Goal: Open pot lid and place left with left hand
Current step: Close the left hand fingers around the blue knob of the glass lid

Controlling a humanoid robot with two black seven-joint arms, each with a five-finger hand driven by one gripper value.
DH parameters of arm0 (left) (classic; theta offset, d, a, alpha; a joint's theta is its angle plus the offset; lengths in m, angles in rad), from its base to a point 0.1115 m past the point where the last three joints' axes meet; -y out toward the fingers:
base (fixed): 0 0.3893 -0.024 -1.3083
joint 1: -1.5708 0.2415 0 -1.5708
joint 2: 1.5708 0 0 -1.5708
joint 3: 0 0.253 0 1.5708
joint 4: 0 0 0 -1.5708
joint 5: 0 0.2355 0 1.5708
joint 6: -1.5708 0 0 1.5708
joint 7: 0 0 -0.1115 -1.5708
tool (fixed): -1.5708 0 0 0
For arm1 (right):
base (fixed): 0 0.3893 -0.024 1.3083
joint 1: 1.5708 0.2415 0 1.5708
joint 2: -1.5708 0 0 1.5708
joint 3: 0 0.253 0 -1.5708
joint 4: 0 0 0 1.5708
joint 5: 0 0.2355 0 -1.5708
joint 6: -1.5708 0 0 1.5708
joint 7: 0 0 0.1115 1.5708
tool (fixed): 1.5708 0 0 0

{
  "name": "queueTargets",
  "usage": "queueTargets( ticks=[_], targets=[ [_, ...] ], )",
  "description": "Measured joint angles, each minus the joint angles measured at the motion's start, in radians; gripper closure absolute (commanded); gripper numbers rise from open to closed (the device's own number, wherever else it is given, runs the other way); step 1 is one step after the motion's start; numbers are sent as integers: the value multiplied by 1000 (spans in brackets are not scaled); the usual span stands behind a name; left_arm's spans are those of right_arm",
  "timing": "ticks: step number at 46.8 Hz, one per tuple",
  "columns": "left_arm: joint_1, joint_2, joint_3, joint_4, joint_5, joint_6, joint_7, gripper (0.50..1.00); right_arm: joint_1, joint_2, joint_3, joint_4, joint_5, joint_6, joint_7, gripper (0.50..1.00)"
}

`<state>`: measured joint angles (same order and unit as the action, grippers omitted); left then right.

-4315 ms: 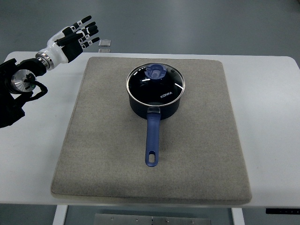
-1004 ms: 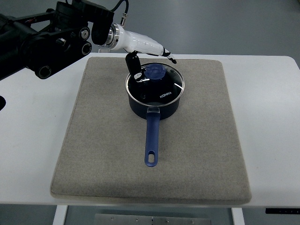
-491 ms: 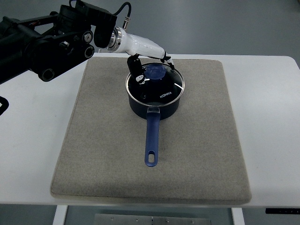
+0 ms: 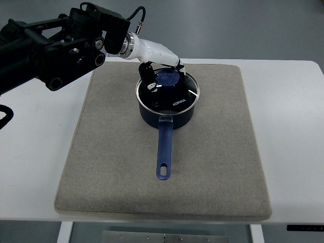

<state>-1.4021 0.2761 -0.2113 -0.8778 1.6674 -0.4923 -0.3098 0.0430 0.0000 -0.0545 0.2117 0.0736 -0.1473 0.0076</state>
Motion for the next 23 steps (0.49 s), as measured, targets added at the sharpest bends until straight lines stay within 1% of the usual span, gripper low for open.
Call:
queueTargets(
  ticks=[8,11,16,18,21,23],
  targets=[
    [0,0,1,1,2,0,0,684,0,0,0,0,0,0,0,585],
    [0,0,1,2,2,0,0,722,0,0,0,0,0,0,0,585],
    [0,0,1,13,2,7,0,726,0,0,0,0,0,0,0,585],
    [0,0,1,15,2,11,0,750,0,0,0,0,0,0,0,585],
    [0,0,1,15,1,13,0,767,0,0,0,0,0,0,0,585],
    [0,0,1,15,1,14,0,791,0,0,0,0,0,0,0,585]
  ],
)
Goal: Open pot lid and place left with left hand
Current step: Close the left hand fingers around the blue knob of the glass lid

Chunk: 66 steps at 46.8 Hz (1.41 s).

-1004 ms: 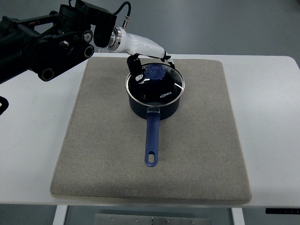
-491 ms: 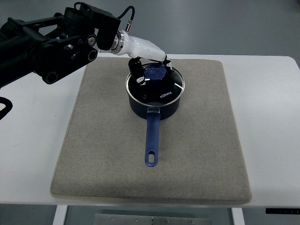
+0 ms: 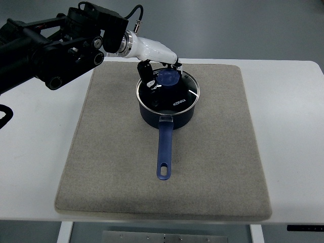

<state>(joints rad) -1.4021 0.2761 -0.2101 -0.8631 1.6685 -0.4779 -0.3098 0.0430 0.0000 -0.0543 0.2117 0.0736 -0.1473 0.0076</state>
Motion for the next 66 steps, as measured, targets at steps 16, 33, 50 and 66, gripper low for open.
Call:
queueTargets(
  ticks=[16,33,50,66],
  targets=[
    [0,0,-1,0,-2,-1,-1,879,0,0,0,0,0,0,0,585],
    [0,0,0,0,14,-1,-1,1000,0,0,-1,0,0,0,0,585],
    [-1,2,-1,0,10,-2,-1,1000,0,0,0,0,0,0,0,585],
    [-7,2,-16,-1,2,-3,-2,1000,0,0,0,0,0,0,0,585]
  ],
)
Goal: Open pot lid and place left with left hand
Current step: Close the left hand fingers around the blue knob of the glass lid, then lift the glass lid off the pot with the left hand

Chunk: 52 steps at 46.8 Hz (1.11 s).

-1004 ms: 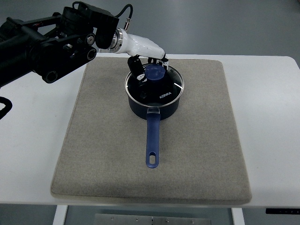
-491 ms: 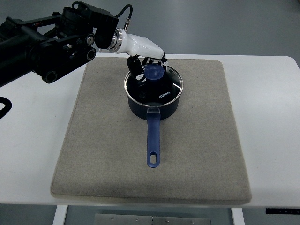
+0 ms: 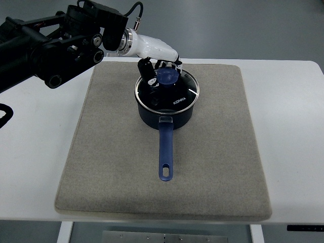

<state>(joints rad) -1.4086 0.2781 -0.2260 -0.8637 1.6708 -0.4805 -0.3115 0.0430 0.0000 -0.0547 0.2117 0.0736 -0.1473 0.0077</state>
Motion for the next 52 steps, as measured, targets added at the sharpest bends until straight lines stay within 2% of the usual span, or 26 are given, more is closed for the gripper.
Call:
queueTargets(
  ticks=[16,25,35,44,52],
  targets=[
    [-25,25,-5,-16,-9,-18,0,1000,0,0,1,0,0,0,0,585],
    [-51,134,-18,-81,-10,-36,-1,1000,0,0,1,0,0,0,0,585],
    [-51,248,-23,-102,-17,-38,-10,1000,0,0,0,0,0,0,0,585],
    [-25,364,-25,-141,-20,-42,-12,1000,0,0,1,0,0,0,0,585],
    [28,426,-23,-151,-20,-47,-14,1000,0,0,0,0,0,0,0,585]
  ],
)
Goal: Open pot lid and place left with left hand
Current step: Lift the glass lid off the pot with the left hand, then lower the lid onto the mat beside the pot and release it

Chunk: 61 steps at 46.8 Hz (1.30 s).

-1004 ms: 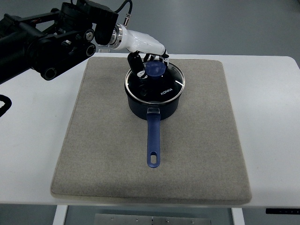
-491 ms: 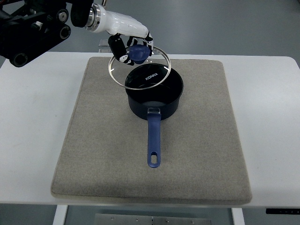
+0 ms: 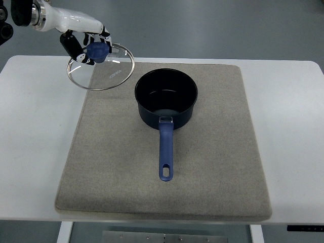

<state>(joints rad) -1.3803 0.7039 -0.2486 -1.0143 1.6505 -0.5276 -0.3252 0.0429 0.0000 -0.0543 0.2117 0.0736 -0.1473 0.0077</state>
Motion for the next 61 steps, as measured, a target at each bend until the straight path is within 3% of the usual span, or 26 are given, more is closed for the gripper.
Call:
queueTargets(
  ticks=[10,16,22,36,42,51,55,61],
  targets=[
    [88,44,2,0,3,14,-1,1000,0,0,0,0,0,0,0,585],
    [134,46,1,4,3,73,-2,1000,0,0,-1,0,0,0,0,585],
    [169,28,0,7,3,124,-2,1000,0,0,0,0,0,0,0,585],
    [209,-58,6,66,10,143,5,1000,0,0,0,0,0,0,0,585],
    [227,-84,10,87,11,200,6,1000,0,0,0,0,0,0,0,585],
    [228,-96,16,93,17,206,6,1000,0,0,0,0,0,0,0,585],
    [228,-98,17,95,18,206,6,877,0,0,0,0,0,0,0,585],
    [228,-98,18,95,18,205,6,761,0,0,0,0,0,0,0,585]
  ],
)
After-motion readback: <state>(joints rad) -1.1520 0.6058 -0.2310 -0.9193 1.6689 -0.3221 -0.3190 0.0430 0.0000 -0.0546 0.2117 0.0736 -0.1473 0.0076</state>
